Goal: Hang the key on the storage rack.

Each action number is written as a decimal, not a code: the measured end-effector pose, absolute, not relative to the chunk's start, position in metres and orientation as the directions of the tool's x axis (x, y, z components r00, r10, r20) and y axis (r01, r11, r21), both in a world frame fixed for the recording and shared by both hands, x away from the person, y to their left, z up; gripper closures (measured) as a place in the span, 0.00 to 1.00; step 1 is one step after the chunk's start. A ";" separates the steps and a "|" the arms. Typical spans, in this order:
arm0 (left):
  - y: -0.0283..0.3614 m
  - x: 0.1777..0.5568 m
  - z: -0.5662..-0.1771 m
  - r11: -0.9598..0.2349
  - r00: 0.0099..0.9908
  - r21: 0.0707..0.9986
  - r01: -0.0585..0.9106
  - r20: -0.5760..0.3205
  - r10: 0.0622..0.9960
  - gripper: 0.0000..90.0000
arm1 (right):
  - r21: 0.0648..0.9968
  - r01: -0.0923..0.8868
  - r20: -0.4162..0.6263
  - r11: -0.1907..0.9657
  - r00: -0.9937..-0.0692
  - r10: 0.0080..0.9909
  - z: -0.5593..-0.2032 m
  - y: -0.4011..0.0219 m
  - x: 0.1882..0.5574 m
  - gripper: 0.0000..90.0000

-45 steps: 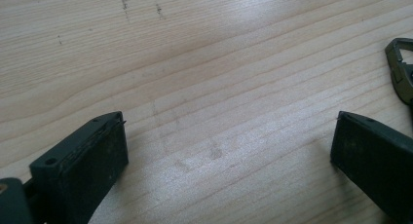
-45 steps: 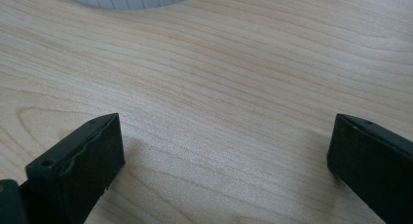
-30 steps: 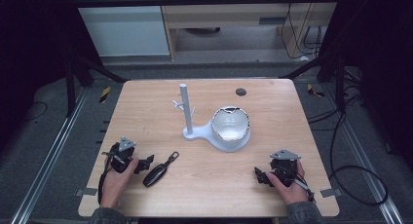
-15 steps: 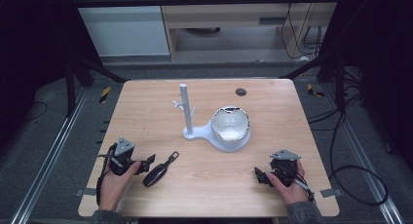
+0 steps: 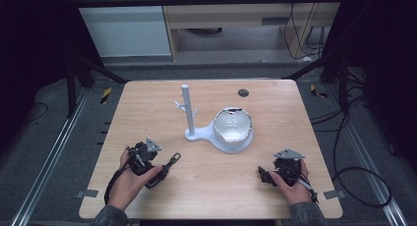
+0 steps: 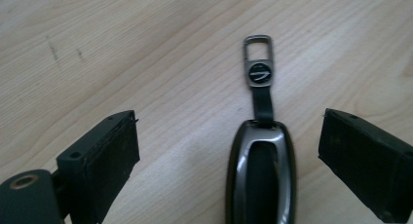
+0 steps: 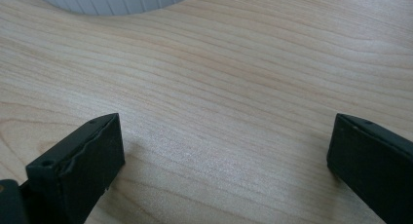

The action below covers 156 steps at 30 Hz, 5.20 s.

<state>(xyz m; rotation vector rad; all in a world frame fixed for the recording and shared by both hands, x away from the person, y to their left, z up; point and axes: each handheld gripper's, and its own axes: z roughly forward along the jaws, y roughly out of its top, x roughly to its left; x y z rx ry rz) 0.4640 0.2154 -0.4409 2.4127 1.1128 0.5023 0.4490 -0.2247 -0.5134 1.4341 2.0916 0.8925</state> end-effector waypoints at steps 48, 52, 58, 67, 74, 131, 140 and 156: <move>0.200 0.491 -0.455 -0.685 0.697 0.172 0.707 -0.010 0.717 0.27 | 0.724 0.642 -0.001 0.253 -0.366 0.931 -0.513 -0.224 0.446 0.01; 0.197 0.491 -0.460 -0.694 0.703 0.157 0.702 0.002 0.711 0.31 | 0.724 0.642 -0.001 0.253 -0.366 0.931 -0.513 -0.224 0.446 0.01; 0.198 0.493 -0.463 -0.690 0.698 0.146 0.708 -0.004 0.716 0.39 | 0.724 0.641 -0.001 0.253 -0.366 0.931 -0.513 -0.224 0.446 0.01; 0.202 0.494 -0.464 -0.684 0.694 0.153 0.714 -0.023 0.719 0.46 | 0.724 0.642 0.000 0.252 -0.366 0.931 -0.513 -0.224 0.446 0.01; 0.200 0.493 -0.465 -0.696 0.706 0.155 0.701 -0.007 0.709 0.52 | 0.724 0.642 -0.001 0.253 -0.366 0.931 -0.513 -0.224 0.446 0.01; 0.227 0.497 -0.324 -0.663 0.694 0.444 0.602 0.120 0.710 0.54 | 0.724 0.642 0.000 0.253 -0.366 0.931 -0.513 -0.224 0.446 0.01; 0.230 0.501 -0.294 -0.647 0.684 0.491 0.583 0.134 0.717 0.55 | 0.723 0.645 0.006 0.248 -0.364 0.931 -0.513 -0.224 0.446 0.01; 0.230 0.507 -0.261 -0.641 0.677 0.527 0.558 0.158 0.719 0.55 | 0.724 0.642 -0.002 0.254 -0.366 0.931 -0.513 -0.224 0.446 0.01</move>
